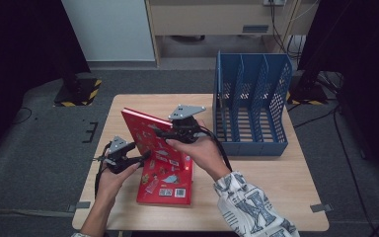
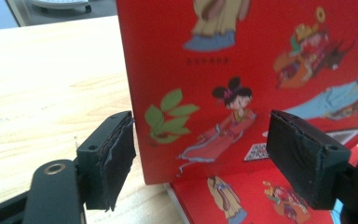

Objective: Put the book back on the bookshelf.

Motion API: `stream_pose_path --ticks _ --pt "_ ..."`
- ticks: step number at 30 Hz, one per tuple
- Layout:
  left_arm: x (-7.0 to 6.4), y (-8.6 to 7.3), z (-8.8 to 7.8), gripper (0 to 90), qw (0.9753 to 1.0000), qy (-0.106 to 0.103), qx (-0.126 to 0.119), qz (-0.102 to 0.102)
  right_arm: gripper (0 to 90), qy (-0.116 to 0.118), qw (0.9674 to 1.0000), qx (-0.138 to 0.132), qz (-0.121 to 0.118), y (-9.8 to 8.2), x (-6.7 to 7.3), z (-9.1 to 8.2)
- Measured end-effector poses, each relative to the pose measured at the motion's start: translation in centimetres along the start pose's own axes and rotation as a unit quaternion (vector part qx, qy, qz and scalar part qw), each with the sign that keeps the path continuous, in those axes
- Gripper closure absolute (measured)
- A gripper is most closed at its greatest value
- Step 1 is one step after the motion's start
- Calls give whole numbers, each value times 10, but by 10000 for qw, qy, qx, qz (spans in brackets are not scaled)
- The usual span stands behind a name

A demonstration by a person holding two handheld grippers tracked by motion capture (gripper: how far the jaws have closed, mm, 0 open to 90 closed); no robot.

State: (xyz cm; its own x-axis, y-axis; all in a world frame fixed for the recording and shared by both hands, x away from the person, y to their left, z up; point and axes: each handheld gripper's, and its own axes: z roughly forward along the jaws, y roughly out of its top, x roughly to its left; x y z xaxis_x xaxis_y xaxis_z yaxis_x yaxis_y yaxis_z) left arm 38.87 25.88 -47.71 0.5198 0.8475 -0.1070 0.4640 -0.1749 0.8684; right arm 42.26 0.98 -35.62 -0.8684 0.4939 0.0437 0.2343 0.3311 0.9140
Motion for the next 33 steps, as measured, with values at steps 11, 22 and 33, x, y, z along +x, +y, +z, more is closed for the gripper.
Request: stream_pose_path --ticks 11,22,33 --pt "15 -17 -4 212 9986 266 458 -14 664 137 9999 -60 30 -1 -2 2" --pt "26 -23 -8 194 9959 602 667 -47 732 261 9995 -147 129 -1 -2 6" --pt "32 -27 -5 152 9937 624 920 110 780 188 9996 -154 163 1 -1 6"
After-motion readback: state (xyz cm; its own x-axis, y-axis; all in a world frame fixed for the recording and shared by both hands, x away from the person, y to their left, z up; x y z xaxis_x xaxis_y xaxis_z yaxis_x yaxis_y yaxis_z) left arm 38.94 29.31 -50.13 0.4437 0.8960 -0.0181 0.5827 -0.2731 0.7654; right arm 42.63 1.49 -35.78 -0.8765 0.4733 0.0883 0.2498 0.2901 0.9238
